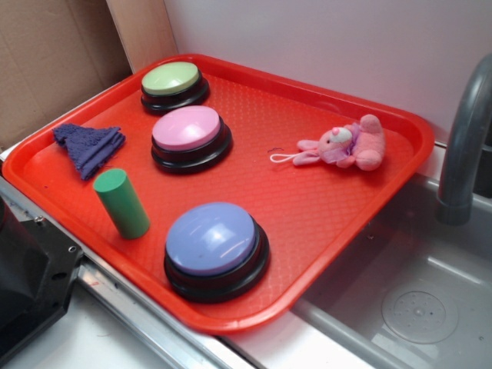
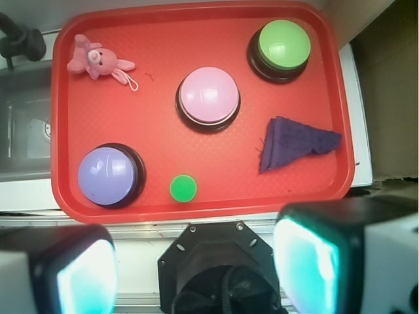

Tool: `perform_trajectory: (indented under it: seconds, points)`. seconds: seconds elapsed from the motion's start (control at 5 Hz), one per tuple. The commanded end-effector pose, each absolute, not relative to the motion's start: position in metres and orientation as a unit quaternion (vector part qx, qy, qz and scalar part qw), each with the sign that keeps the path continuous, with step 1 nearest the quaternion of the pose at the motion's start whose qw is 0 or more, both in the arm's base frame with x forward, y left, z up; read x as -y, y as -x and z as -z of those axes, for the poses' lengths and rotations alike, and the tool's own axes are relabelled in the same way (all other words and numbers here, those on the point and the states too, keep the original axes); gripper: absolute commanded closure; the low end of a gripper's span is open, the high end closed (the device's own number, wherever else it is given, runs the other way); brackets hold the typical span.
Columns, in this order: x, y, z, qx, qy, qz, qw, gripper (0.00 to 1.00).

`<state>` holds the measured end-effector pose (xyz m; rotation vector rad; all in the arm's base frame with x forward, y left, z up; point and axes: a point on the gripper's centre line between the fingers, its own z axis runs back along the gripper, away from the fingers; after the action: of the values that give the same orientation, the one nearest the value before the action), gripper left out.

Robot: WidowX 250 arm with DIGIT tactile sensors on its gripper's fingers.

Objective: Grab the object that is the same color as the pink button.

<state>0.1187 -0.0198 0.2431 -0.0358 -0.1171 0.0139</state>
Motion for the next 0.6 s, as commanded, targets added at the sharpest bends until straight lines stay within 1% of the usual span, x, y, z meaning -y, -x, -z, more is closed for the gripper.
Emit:
perform_trajectory:
  seconds: [0.0,0.2,0.4]
  points:
    - [0.02,-0.119,-0.243,0.059,0.018,-0.007,0.998,0.0]
    - [0.031,-0.154,-0.233,0.059,0.025,0.118,0.991,0.0]
    - [0.047,-0.2,-0.219,0.052,-0.016,0.243,0.969,0.0]
